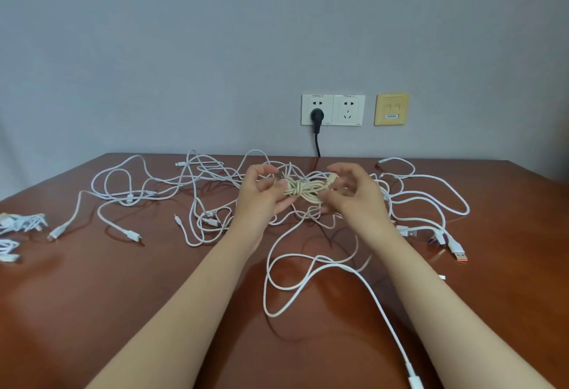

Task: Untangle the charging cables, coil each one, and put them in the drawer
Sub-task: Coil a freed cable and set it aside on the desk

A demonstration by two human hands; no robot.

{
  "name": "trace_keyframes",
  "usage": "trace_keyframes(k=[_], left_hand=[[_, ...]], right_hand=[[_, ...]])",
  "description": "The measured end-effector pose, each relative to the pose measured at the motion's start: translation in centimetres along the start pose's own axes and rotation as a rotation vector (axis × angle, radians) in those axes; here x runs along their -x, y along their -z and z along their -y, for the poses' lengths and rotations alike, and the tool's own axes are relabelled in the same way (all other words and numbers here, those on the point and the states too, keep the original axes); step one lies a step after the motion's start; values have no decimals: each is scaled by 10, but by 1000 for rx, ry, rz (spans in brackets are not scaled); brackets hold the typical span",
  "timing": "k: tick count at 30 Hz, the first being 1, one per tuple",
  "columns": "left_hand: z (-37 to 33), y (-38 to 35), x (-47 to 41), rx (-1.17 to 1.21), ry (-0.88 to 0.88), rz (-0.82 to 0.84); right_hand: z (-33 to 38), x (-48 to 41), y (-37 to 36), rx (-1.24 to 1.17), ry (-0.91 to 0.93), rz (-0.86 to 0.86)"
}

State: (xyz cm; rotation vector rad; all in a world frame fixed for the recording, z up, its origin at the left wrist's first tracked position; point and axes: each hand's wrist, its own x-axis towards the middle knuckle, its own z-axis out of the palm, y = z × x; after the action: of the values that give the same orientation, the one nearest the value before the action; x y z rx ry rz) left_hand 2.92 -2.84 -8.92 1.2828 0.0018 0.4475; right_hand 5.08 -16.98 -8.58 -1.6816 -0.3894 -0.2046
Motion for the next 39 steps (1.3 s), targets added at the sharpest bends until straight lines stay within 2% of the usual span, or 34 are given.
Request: trace_keyframes(k=[2,5,7,13,19,22,26,30,33,39], left_hand=[[4,-2,2,-114,-57,6],[10,-2,7,-592,-346,36],[11,0,11,-799,-464,107],[11,10,18,-867,-513,190],[-2,27,36,-947,-527,81],[-12,48,42,-1064,-544,90],[-35,78,46,-1123,-559,84],[-64,100,48,-1117,-572,65],[-79,125,51,-1177,-589,95],[-103,183,73,-1309,-419,183]], right_hand=[[1,0,1,-79,-50,-8],[-3,-1,1,-79,-95,-73],[-3,0,1,-140,-136,-102],[8,7,-3,-283,-165,-106],[18,16,-15,-172,-132,32],[25,19,-24,15,-120,152],[56,26,-43,378,65,236],[85,29,-69,530,218,258],[92,35,-92,531,209,324],[86,59,-145,380,105,435]])
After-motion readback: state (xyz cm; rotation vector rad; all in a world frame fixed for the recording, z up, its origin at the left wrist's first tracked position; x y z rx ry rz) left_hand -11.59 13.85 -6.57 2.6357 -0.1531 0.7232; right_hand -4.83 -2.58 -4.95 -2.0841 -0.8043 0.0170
